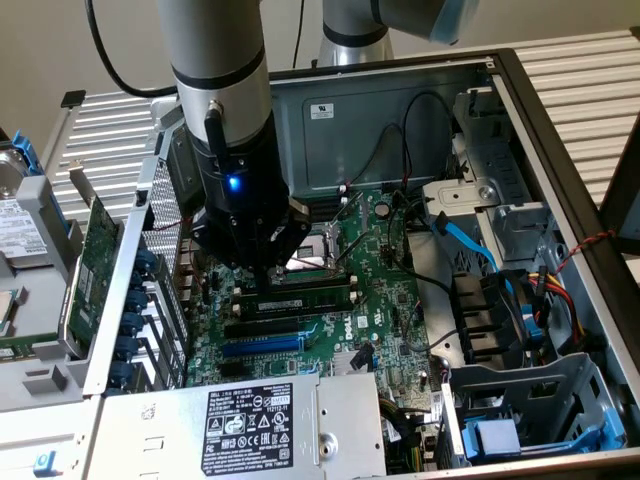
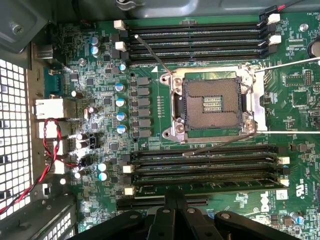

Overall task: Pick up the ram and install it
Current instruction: 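Press down the ram until it locks into place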

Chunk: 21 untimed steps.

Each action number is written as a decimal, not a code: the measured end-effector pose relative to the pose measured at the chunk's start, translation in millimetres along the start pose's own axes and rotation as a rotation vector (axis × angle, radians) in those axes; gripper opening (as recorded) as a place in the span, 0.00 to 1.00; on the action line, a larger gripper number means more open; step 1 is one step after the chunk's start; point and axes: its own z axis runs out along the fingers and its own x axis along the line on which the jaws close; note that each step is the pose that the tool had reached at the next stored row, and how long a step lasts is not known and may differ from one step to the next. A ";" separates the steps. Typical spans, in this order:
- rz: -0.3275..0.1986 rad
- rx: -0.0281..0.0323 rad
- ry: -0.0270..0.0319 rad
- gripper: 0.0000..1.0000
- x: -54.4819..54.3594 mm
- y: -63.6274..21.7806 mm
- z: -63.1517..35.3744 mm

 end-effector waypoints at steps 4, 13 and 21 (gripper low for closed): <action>0.001 0.0000 0.0002 0.11 1.1 -0.2 1.7; 0.003 -0.0003 0.0002 0.11 1.5 -0.3 4.8; 0.004 -0.0006 0.0002 0.11 1.7 -0.4 6.6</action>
